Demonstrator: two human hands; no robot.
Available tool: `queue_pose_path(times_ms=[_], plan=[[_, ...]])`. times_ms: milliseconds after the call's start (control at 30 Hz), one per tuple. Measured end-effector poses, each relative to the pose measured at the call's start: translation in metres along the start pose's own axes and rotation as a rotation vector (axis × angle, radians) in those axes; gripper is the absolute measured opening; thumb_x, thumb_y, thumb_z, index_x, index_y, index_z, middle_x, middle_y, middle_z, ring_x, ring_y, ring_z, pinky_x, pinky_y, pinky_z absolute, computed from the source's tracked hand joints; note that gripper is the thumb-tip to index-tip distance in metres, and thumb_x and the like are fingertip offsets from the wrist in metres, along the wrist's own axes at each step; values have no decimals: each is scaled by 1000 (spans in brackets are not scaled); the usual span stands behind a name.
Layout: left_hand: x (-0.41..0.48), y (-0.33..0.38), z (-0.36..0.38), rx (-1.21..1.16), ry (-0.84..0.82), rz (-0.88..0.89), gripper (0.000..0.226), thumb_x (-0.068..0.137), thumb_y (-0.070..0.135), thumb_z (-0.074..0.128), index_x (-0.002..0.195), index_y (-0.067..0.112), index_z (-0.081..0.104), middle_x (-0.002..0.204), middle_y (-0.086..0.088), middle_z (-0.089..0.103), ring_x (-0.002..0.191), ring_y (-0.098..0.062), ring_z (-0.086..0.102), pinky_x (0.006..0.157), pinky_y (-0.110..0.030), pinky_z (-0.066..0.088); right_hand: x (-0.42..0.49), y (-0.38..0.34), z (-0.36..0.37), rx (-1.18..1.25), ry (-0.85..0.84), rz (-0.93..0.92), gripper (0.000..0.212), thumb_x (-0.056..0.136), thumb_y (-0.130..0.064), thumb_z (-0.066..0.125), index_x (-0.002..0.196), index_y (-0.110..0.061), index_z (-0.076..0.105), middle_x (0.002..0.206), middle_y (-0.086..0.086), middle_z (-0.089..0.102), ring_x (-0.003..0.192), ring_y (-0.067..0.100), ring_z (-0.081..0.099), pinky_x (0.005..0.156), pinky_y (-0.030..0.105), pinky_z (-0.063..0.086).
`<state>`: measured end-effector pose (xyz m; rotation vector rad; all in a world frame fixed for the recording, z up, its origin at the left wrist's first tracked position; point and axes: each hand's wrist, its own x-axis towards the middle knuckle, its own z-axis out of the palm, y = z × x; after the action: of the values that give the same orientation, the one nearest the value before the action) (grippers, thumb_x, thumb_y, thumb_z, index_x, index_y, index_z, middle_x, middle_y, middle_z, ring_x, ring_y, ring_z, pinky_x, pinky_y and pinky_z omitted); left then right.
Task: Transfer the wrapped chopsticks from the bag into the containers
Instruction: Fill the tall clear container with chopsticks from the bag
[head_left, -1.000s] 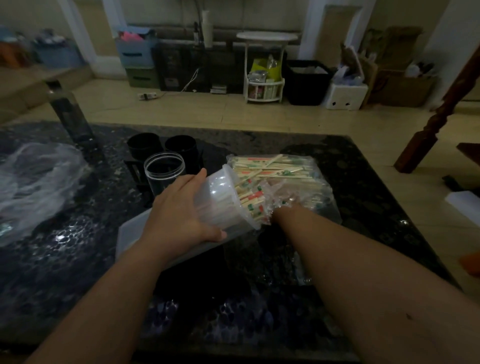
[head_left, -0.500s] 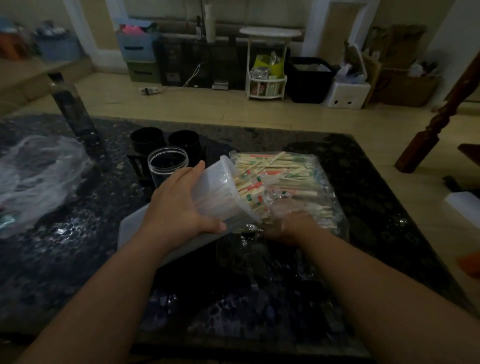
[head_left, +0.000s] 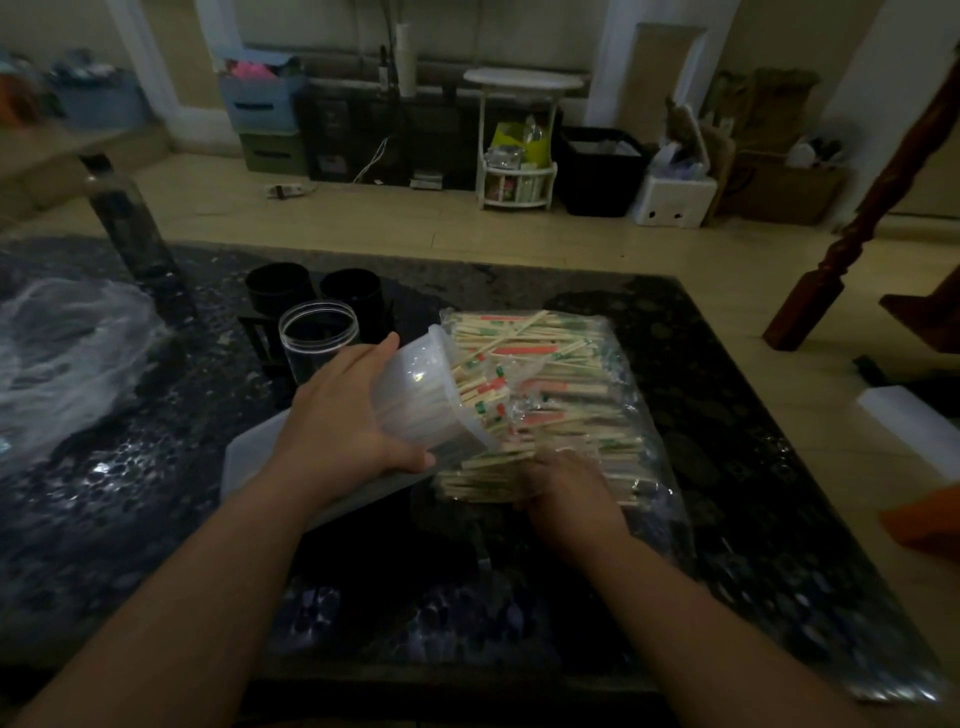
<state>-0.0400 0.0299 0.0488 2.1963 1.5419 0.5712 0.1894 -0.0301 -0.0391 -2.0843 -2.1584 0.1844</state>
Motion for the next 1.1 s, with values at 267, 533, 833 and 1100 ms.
queue_pose_path(times_ms=[267, 533, 833, 1100], plan=[[0, 0, 3, 21, -12, 3, 134, 33, 62, 73, 153, 29, 23, 153, 5, 30, 139, -16, 26, 112, -36, 23, -4, -2, 4, 27, -42, 26, 26, 93, -30, 56, 118, -22, 59, 125, 2, 57, 117, 26, 47, 98, 35, 32], [-1, 1, 5, 33, -3, 26, 139, 26, 73, 59, 153, 28, 24, 152, 3, 31, 137, -17, 29, 111, -36, 25, 0, -2, 6, -22, -84, -4, 26, 97, -25, 49, 120, -21, 61, 124, 5, 56, 115, 26, 49, 94, 34, 35], [-5, 2, 4, 12, -6, 24, 139, 25, 71, 60, 152, 27, 26, 149, 4, 33, 135, -17, 32, 111, -38, 28, -7, -11, 20, -63, -21, 150, 31, 96, -24, 50, 126, -21, 53, 132, 5, 50, 124, 28, 42, 103, 41, 31], [-8, 3, 2, 18, -10, 23, 134, 31, 65, 69, 153, 26, 26, 150, 3, 32, 136, -18, 31, 110, -37, 27, -8, -12, 19, -111, -35, 83, 32, 94, -19, 47, 126, -15, 50, 130, 9, 48, 122, 30, 41, 101, 41, 32]])
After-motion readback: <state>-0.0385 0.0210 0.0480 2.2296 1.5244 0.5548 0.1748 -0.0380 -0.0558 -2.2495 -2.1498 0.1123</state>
